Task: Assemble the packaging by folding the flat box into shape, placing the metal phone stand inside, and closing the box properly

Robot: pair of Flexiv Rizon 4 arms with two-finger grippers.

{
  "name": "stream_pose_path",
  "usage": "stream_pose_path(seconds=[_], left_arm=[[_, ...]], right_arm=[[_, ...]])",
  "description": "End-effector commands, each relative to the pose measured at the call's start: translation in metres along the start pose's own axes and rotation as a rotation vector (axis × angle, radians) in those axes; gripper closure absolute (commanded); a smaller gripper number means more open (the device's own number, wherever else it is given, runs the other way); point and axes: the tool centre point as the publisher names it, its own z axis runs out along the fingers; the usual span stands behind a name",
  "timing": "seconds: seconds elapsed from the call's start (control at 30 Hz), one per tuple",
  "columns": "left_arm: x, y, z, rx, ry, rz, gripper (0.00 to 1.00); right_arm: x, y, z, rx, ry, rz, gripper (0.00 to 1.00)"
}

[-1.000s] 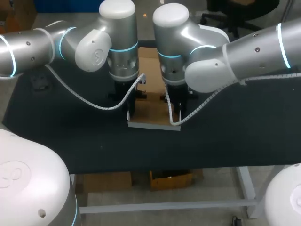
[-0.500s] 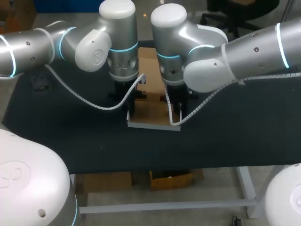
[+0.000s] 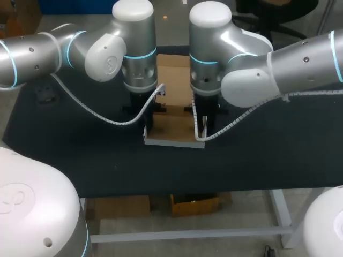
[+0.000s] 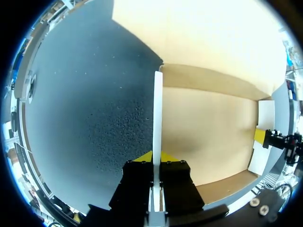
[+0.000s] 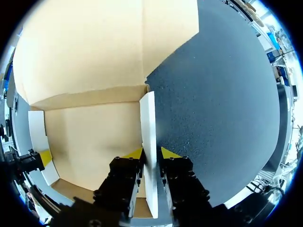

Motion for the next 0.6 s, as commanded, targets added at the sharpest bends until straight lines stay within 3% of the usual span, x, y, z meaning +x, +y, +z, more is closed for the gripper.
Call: stream_pose_path(seconds=[0.03, 0.27, 0.6], left_arm=[[-0.0001, -0.0001, -0.0007, 0.001, -0.004, 0.0, 1.0], [-0.0001, -0.0001, -0.0007, 0.001, -0.004, 0.0, 1.0], [-0.0001, -0.0001, -0.0007, 0.001, -0.004, 0.0, 1.0]], right_arm=[[-0.0129, -0.0091, -0.0022, -0.044, 0.128, 0.216, 0.78], [-0.0149, -0.0111, -0.0025, -0.034, 0.204, 0.203, 0.72], [-0.0091, -0.0121, -0.0037, -0.014, 0.221, 0.207, 0.73]])
